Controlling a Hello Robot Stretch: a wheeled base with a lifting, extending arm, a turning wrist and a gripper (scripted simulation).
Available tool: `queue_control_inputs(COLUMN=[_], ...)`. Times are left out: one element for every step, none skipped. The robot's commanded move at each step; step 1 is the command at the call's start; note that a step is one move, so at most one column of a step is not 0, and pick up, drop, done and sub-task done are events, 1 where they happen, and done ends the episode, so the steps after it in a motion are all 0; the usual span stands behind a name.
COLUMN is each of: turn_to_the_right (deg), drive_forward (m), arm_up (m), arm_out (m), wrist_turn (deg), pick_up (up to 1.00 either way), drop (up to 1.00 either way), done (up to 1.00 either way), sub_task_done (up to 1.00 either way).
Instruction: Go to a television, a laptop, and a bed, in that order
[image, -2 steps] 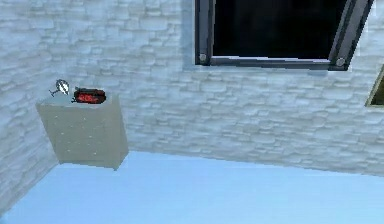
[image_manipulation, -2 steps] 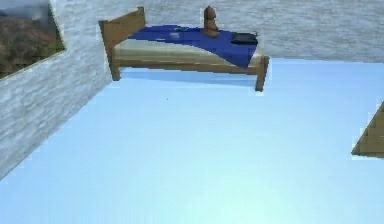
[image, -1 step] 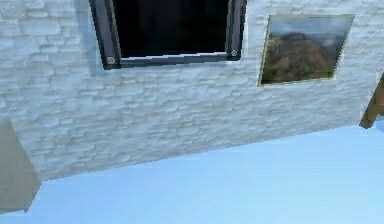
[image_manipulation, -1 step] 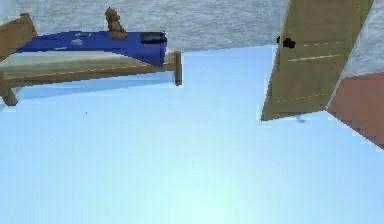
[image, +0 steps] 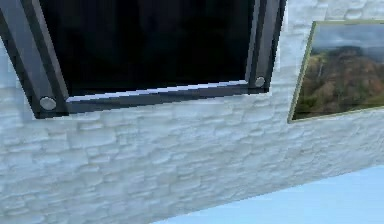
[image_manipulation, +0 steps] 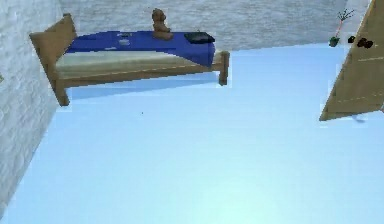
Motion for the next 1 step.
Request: queue_control_inputs(turn_to_the_right=[0.0], drive_forward=[0.0], arm_up=[0.0], arm_out=[0.0], wrist_turn=[0.0], pick_up=[0.0], drop=[0.0], done=[0.0], sub_task_done=[1.0])
